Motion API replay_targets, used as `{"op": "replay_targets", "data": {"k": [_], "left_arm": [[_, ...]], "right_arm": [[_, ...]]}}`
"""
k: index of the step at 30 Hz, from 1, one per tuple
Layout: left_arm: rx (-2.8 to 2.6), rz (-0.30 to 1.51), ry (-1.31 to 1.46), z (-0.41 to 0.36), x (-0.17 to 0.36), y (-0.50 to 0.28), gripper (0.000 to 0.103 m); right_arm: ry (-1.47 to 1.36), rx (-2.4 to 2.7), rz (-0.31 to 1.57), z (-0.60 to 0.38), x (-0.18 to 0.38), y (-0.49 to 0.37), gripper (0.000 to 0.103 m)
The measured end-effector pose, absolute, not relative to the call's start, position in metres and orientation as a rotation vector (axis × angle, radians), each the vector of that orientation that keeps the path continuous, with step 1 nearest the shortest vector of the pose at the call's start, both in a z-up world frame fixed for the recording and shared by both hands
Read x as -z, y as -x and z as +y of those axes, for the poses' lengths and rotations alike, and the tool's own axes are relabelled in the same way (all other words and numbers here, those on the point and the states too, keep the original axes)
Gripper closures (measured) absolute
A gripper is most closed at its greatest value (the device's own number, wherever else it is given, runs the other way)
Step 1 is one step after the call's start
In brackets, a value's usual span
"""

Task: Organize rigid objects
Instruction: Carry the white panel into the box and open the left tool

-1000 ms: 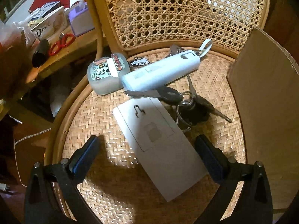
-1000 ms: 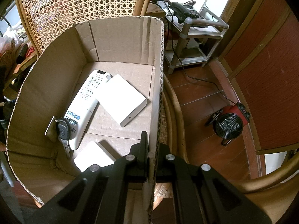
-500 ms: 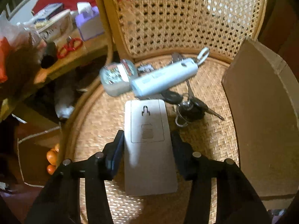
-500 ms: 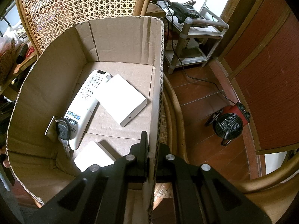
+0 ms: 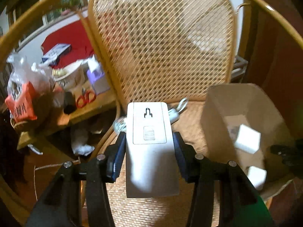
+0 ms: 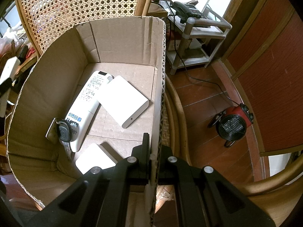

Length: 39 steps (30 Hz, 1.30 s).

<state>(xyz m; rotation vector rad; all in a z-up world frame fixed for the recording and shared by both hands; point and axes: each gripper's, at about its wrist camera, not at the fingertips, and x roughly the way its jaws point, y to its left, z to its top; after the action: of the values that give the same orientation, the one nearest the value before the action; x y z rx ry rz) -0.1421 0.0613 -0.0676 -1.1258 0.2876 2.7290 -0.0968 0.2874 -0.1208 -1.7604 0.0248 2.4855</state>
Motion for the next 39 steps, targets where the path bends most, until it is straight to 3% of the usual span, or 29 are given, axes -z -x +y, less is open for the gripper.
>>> {"op": "replay_targets", "data": {"k": [11, 16, 30, 33, 38, 39], "left_arm": [[-2.672, 0.316, 0.897, 0.13, 0.041, 0.112, 0.055], [-2.586, 0.284, 0.913, 0.155, 0.045, 0.106, 0.055], [-2.555, 0.411, 0.997, 0.173, 0.069, 0.099, 0.054], [-2.578, 0.42, 0.966, 0.168, 0.063, 0.1, 0.038], [-2.613, 0.402, 0.956, 0.154, 0.054, 0.104, 0.028], [-2.626, 0.398, 0.951, 0.149, 0.052, 0.106, 0.022]], "right_arm": [[1.76, -2.486, 0.023, 0.287, 0.121, 0.096, 0.097], [1.761, -2.484, 0.027, 0.287, 0.121, 0.096, 0.097], [1.761, -2.485, 0.026, 0.286, 0.121, 0.098, 0.097], [1.76, -2.486, 0.026, 0.286, 0.121, 0.098, 0.097], [1.76, -2.488, 0.027, 0.287, 0.118, 0.097, 0.097], [1.761, -2.488, 0.024, 0.286, 0.12, 0.098, 0.097]]}}
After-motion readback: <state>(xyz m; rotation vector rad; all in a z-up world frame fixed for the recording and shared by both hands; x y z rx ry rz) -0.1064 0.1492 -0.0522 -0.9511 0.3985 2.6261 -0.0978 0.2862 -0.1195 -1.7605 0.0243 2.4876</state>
